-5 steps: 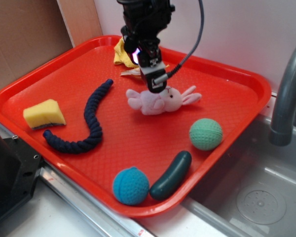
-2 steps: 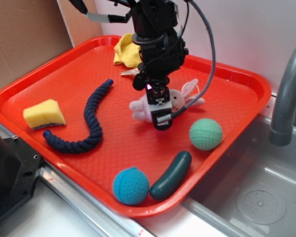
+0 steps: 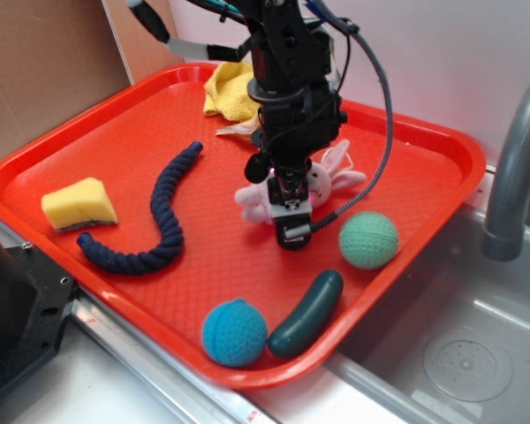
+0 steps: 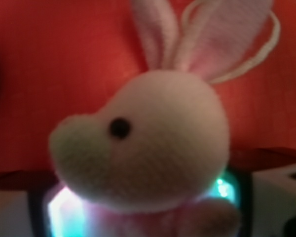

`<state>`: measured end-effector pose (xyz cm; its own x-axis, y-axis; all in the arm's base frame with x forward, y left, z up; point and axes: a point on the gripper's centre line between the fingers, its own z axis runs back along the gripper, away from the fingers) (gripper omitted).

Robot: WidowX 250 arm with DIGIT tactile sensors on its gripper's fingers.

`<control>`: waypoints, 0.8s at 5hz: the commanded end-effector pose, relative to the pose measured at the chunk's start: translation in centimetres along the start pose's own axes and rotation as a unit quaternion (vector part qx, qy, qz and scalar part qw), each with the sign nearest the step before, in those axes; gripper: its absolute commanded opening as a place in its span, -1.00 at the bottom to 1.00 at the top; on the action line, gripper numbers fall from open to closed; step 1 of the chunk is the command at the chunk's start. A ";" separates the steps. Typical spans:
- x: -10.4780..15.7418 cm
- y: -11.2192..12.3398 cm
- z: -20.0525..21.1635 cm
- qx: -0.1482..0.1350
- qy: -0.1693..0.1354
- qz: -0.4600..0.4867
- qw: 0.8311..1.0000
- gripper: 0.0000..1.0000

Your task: Grab the pink bunny.

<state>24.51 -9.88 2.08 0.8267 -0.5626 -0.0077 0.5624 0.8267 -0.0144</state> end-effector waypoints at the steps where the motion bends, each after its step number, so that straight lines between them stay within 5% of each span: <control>1: -3.3 2.5 5.9 0.026 -0.017 0.119 0.992 -1.00; 3: -12.8 6.3 15.6 0.047 -0.063 0.360 0.929 -1.00; 4: -11.6 6.4 20.5 0.045 -0.068 0.362 0.929 -1.00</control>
